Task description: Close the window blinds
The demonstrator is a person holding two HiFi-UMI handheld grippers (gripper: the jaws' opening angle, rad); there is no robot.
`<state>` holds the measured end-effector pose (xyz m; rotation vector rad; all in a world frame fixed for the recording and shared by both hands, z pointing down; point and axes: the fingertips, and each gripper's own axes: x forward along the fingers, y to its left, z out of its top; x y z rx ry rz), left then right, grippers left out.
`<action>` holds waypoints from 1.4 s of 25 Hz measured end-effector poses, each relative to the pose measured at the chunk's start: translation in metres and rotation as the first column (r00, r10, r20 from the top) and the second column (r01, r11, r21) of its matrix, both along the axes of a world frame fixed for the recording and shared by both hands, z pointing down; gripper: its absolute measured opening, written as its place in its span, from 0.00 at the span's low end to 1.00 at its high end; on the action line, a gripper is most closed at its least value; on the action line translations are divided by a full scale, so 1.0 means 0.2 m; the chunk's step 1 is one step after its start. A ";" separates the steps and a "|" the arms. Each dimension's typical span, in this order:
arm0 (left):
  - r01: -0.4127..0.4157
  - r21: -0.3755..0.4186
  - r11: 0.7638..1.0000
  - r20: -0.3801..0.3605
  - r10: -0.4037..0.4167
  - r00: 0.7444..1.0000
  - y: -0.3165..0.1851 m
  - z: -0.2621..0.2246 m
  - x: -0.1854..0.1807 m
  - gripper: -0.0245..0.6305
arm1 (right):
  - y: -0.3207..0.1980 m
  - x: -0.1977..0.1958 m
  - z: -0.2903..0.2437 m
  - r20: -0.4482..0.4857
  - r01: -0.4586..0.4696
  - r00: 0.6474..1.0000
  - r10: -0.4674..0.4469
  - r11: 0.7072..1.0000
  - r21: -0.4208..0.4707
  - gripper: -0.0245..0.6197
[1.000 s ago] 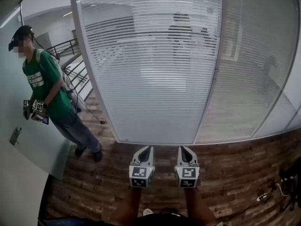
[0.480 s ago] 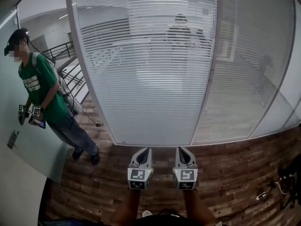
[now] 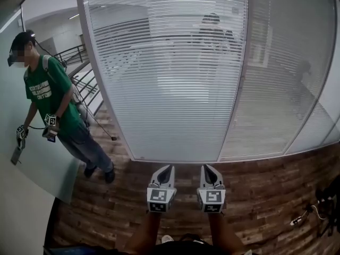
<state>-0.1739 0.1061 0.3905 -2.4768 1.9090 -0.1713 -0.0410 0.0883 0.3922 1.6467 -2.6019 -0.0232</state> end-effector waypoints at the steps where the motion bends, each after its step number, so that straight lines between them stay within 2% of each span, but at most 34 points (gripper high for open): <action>1: 0.002 -0.004 1.000 0.002 -0.002 1.000 0.00 0.00 0.00 0.03 | 0.00 0.00 0.00 -0.002 0.001 1.000 -0.001 1.000 -0.001 0.04; 7: -0.013 -0.033 0.999 -0.055 0.011 0.998 0.01 -0.02 0.03 0.03 | 0.01 0.03 -0.02 0.007 0.002 1.000 -0.002 1.000 0.005 0.04; 17: -0.025 -0.022 0.999 -0.068 0.023 0.997 0.00 -0.10 0.13 0.03 | 0.00 0.10 -0.05 0.018 -0.002 1.000 0.002 1.000 0.002 0.04; 23: -0.030 -0.021 0.999 -0.053 0.028 0.998 -0.02 -0.09 0.19 0.03 | -0.02 0.14 -0.04 0.024 0.012 1.000 -0.012 1.000 -0.003 0.04; 35: -0.001 -0.040 0.999 -0.025 0.000 1.000 -0.06 -0.08 0.38 0.03 | -0.07 0.34 -0.04 0.024 0.024 0.999 -0.024 1.000 -0.007 0.04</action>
